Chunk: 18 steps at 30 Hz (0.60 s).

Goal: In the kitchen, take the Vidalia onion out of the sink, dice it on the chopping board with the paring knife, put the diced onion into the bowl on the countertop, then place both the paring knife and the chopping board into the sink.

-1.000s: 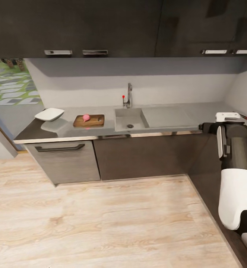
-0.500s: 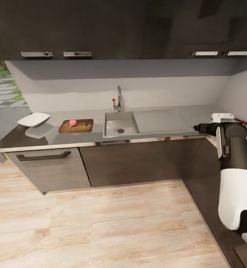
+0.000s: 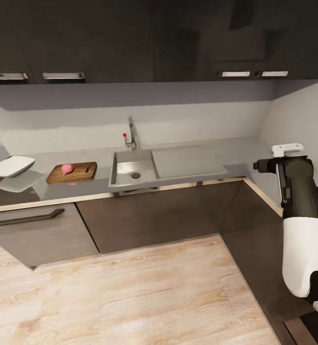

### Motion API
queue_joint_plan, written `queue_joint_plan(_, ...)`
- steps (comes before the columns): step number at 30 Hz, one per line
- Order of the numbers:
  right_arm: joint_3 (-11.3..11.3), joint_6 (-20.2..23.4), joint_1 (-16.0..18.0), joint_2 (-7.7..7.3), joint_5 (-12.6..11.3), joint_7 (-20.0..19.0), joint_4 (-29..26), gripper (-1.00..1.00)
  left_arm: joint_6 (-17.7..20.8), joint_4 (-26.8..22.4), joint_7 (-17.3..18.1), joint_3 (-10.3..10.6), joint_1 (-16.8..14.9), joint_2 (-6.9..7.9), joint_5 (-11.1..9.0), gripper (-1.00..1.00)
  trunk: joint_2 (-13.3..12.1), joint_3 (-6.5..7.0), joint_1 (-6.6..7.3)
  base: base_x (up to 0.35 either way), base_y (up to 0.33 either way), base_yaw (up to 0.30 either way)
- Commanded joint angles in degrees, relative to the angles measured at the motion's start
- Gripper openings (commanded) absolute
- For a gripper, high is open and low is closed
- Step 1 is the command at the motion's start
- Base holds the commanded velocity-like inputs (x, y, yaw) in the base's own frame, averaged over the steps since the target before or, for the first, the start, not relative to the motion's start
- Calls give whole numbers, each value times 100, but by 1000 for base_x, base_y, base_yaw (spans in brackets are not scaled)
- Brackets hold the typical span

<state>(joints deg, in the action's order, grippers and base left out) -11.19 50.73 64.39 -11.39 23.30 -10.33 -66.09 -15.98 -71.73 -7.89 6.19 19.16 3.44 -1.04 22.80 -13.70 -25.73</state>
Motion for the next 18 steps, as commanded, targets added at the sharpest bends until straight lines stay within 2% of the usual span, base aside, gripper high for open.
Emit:
queue_joint_plan(1,-3,18,5,1,66,-56,-3,100,-10,-4,-46,19,0,8,-10,100,12,-3,-5,111,-124,-168)
queue_joint_plan(13,2,15,3,-21,84,-56,-1,100,-10,105,-39,23,0,-2,-2,100,12,90,-5,109,-123,-168)
queue_joint_plan(18,2,15,3,-20,79,-63,7,100,-10,135,-37,91,0,-2,-3,100,12,129,-5,109,-122,-168)
